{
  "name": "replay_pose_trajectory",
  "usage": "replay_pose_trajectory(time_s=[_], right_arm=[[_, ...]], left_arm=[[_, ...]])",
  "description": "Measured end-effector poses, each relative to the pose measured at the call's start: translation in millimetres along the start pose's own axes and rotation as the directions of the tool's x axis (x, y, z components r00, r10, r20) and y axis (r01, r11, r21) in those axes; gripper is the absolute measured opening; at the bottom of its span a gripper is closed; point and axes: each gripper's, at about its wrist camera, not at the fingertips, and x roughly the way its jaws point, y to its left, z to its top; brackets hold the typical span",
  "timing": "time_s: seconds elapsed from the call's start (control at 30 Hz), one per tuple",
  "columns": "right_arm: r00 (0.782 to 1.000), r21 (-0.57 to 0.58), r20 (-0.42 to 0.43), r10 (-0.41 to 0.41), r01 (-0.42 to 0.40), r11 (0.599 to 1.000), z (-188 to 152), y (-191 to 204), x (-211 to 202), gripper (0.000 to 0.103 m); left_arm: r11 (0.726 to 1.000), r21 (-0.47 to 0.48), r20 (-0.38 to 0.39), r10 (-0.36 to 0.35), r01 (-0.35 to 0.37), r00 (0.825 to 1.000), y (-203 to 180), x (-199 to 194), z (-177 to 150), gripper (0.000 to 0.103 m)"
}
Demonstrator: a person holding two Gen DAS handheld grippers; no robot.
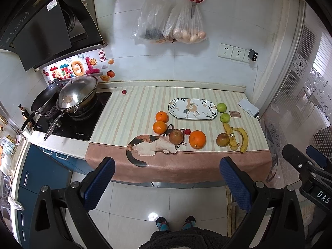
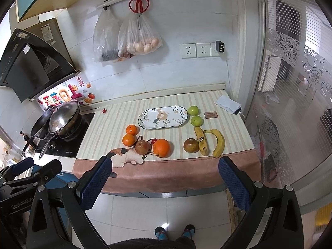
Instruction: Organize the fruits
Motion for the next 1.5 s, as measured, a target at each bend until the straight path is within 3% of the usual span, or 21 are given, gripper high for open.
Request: replay_pose_trajectory(time_s=[0.2, 0.43, 0.57, 0.7, 0.87, 1.0, 1.17, 1.3, 1.47, 1.5], right_arm=[[1.0, 0.038, -0.013, -0.004, 0.004, 0.999, 3.8, 0.5, 17.5, 0.103], [0.997, 0.18, -0.065, -0.045, 0.057, 0.982, 3.8, -37.0, 77.2, 0.103], [0.992, 0.229, -0.108, -0.058, 0.082, 0.97, 4.7, -71.0, 120.8, 0.103], [0.981, 0.261, -0.184, -0.063, 0.111, 0.959, 7.6, -119.5, 180.5, 0.103], [0.96, 0.329, -0.279, -0.034, 0.129, 0.936, 10.4, -194.2, 266.5, 0.103], [0.927, 0.349, -0.375, 0.02, 0.121, 0.929, 12.0, -249.1, 347.7, 0.099], [0.872, 0.333, -0.485, 0.072, 0.107, 0.937, 5.1, -281.3, 436.8, 0.083], [0.829, 0.318, -0.548, 0.108, 0.088, 0.944, -6.6, -292.0, 487.9, 0.072], [0.82, 0.297, -0.56, 0.12, 0.064, 0.953, -12.2, -297.9, 513.4, 0.055], [0.822, 0.289, -0.56, 0.108, 0.071, 0.955, -13.3, -300.8, 514.6, 0.047]], left_arm=[[1.0, -0.013, -0.002, -0.004, 0.004, 1.0, 3.0, 17.6, 8.4, 0.103], [1.0, 0.016, -0.039, 0.006, -0.005, 0.999, 5.6, 87.6, 27.0, 0.103], [0.998, 0.053, -0.115, 0.021, -0.015, 0.993, -11.1, 144.7, 33.7, 0.103], [0.998, 0.056, -0.237, 0.009, 0.004, 0.971, -36.1, 207.4, 38.5, 0.103], [0.997, 0.059, -0.382, -0.024, 0.051, 0.924, -91.2, 283.0, 54.2, 0.102], [0.992, 0.06, -0.465, -0.072, 0.112, 0.882, -147.2, 334.5, 71.7, 0.101], [0.98, 0.117, -0.566, -0.068, 0.161, 0.822, -223.4, 404.0, 86.2, 0.087], [0.973, 0.125, -0.651, -0.068, 0.195, 0.756, -262.0, 455.4, 93.1, 0.082], [0.954, 0.199, -0.719, -0.012, 0.223, 0.694, -298.5, 507.3, 87.7, 0.081], [0.95, 0.216, -0.729, 0.002, 0.227, 0.684, -304.3, 515.6, 84.8, 0.078]])
